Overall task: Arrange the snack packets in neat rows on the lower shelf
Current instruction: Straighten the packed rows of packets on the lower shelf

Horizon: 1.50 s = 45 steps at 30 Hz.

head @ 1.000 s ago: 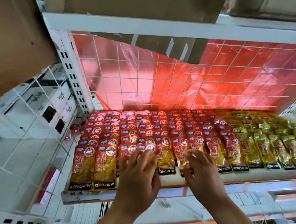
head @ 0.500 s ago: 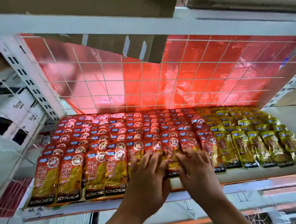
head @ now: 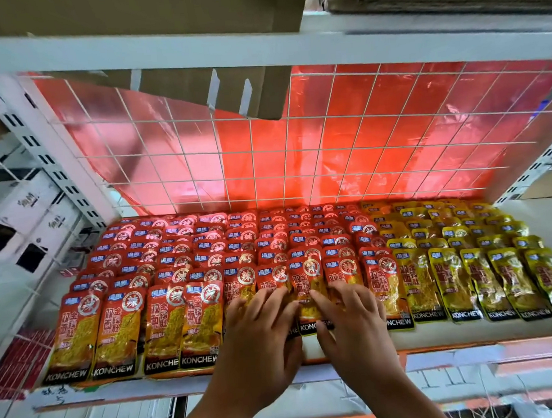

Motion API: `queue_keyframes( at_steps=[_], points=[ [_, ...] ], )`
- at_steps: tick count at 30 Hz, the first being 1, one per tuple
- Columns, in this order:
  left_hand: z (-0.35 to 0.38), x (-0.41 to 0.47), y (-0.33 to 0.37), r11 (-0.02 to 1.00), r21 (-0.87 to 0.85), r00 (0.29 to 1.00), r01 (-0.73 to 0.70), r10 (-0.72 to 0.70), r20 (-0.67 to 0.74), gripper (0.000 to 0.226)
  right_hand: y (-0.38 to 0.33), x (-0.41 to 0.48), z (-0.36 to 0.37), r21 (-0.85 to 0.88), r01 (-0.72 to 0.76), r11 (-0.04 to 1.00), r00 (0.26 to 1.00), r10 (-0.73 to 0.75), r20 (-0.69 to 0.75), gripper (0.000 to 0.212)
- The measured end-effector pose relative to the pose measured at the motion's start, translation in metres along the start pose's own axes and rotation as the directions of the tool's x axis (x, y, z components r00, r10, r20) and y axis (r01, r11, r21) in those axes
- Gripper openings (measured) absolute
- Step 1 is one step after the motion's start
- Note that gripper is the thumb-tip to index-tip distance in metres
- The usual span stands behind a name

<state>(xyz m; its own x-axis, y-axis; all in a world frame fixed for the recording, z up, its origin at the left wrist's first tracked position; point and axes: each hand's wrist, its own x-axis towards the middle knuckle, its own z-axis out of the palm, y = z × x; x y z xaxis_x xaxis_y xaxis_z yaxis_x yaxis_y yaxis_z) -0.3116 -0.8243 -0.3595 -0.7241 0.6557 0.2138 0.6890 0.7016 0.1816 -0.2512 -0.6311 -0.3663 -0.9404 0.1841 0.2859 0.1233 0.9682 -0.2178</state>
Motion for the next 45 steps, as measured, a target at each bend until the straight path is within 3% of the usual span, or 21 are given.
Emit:
queue_keyframes(
  at_steps=[5, 9, 25, 35, 40, 45],
  points=[
    [0.000, -0.001, 0.000, 1.000, 0.000, 1.000, -0.015, 0.015, -0.024, 0.046, 0.010, 0.000, -0.006, 0.102, 0.008, 0.995, 0.996, 0.002, -0.093, 0.042],
    [0.000, 0.005, 0.011, 0.999, -0.004, 0.998, -0.034, 0.034, -0.051, 0.046, 0.044, -0.002, -0.021, 0.076, -0.058, 0.995, 0.979, 0.072, -0.192, 0.044],
    [0.014, 0.021, 0.040, 0.999, 0.046, 0.999, -0.018, 0.019, -0.031, 0.045, 0.063, -0.005, -0.018, 0.025, -0.127, 0.992, 0.992, 0.127, 0.001, 0.053],
    [0.013, 0.019, 0.042, 1.000, 0.022, 0.998, -0.005, 0.006, -0.061, 0.045, 0.064, -0.007, -0.019, 0.055, -0.116, 0.992, 0.993, 0.118, -0.021, 0.054],
    [0.013, 0.017, 0.039, 0.999, -0.030, 0.993, 0.029, -0.033, -0.116, 0.048, 0.061, -0.008, -0.022, 0.100, -0.033, 0.994, 0.996, 0.041, -0.081, 0.047],
    [0.006, 0.013, 0.031, 0.992, -0.016, 0.971, 0.123, -0.123, -0.207, 0.047, 0.043, 0.001, -0.020, 0.135, 0.097, 0.986, 0.995, -0.091, -0.048, 0.043]
  ],
)
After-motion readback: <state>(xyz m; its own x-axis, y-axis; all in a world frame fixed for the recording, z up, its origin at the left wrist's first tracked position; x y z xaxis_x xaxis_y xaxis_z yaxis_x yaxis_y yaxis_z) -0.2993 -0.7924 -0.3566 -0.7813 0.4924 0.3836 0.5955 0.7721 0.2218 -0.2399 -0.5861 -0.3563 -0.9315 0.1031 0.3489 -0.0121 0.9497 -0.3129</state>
